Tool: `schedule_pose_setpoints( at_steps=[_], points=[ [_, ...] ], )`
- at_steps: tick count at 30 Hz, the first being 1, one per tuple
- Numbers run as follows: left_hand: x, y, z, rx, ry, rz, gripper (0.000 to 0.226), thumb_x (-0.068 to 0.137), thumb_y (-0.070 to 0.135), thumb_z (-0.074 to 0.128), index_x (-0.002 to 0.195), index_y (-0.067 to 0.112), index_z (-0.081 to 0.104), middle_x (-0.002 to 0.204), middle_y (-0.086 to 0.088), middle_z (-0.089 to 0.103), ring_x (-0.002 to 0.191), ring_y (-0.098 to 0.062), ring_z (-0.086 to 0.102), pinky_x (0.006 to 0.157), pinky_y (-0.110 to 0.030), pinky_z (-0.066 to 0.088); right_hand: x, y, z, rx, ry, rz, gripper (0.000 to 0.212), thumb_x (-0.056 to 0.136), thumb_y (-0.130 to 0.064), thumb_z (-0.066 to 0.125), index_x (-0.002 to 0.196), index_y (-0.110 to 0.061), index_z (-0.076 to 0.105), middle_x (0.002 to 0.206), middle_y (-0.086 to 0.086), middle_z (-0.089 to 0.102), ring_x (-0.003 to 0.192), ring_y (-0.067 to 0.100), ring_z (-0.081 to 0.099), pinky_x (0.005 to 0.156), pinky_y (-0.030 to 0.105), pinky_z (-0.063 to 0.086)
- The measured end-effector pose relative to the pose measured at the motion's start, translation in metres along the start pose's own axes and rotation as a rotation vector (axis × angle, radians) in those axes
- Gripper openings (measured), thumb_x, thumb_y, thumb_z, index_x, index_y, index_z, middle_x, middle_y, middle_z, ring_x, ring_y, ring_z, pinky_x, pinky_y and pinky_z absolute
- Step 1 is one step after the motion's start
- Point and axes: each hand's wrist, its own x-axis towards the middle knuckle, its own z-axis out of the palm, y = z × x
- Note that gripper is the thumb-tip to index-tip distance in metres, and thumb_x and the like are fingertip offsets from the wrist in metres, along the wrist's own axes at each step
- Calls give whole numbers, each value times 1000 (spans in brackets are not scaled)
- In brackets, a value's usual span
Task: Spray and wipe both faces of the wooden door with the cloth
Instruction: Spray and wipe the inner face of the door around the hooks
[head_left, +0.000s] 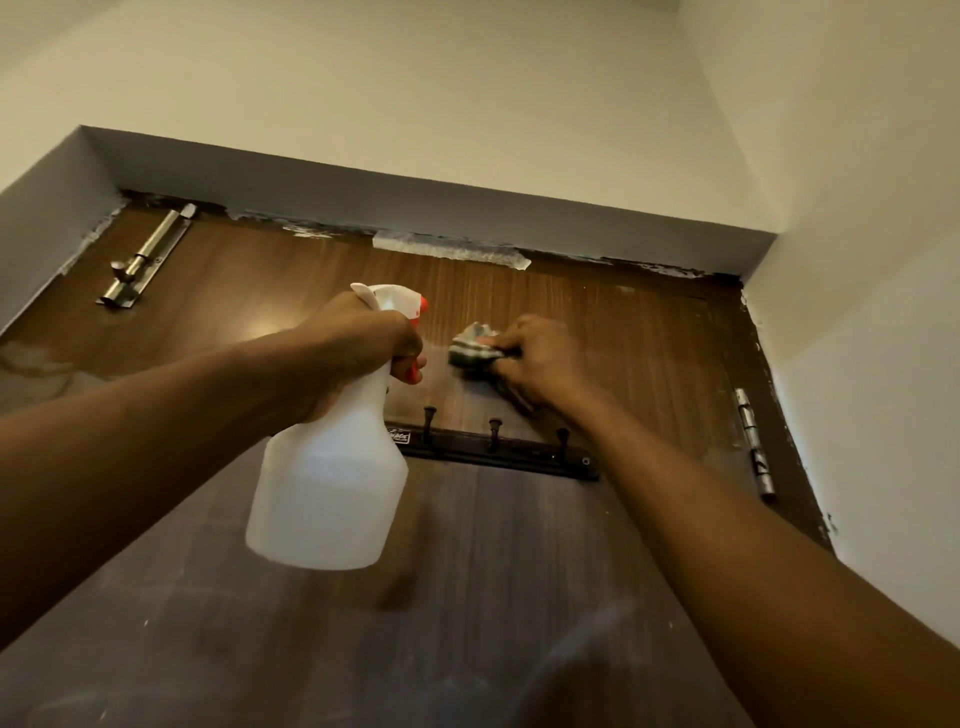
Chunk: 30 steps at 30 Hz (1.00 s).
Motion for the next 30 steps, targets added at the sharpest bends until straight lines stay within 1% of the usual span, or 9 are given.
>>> schedule_pose_setpoints(
  at_steps=[5,9,12,15,19,22,26,28,30],
  points=[
    [-3,-13,-31,-23,-12,8,36,82,4,54,117,12,51,94,-17,66,86,-26,67,61,-31,50,-37,2,-11,54,-217,54,29,89,-20,69,118,-20,67,105,-4,61,78,0,50,63,11,37],
    [-6,-17,-59,3,-2,22,35,80,2,56,112,15,53,97,-18,67,89,-27,68,63,-31,50,-34,9,-22,-99,-16,198,37,89,-18,69,126,-21,66,116,3,65,85,4,48,58,9,31],
    [-5,-16,-81,1,9,27,29,79,-1,56,101,18,53,97,-17,66,83,-23,66,59,-30,48,-6,-14,-12,-121,70,201,36,93,-18,64,128,-22,63,120,5,63,90,7,47,71,17,40],
    [-2,-17,-95,-18,-5,19,33,80,-1,53,109,14,52,101,-18,66,81,-22,64,58,-29,47,14,-49,6,-79,-19,83,36,92,-18,64,128,-25,62,119,2,60,96,10,49,79,22,39],
    [-3,-22,-104,-31,-24,14,31,80,0,54,108,13,53,98,-17,66,83,-23,65,57,-29,48,4,-68,11,-36,-229,56,34,89,-17,67,121,-29,66,108,-7,57,82,2,51,62,13,39],
    [-3,-27,-116,-45,-38,-8,37,79,1,55,115,10,52,99,-16,66,91,-26,67,57,-29,48,-9,-61,3,-1,-254,159,32,87,-15,69,116,-29,69,110,-4,62,78,1,54,55,12,41],
    [0,-35,-139,-39,-40,-15,44,77,1,57,119,11,51,100,-16,65,96,-29,66,66,-34,53,2,-70,10,-39,-58,223,34,88,-16,70,119,-28,67,121,0,64,77,0,51,61,13,40],
    [3,-39,-151,-24,-36,-8,47,75,-1,57,120,12,50,102,-17,64,96,-30,66,76,-41,55,18,-87,18,-35,26,216,34,89,-14,68,121,-24,66,125,3,63,88,3,53,72,17,44],
    [6,-46,-162,-2,-36,-16,47,75,-1,58,120,11,50,103,-18,64,95,-30,65,76,-41,54,34,-108,31,-10,42,173,35,89,-13,67,123,-23,66,129,4,62,105,11,56,86,23,46]
  ],
)
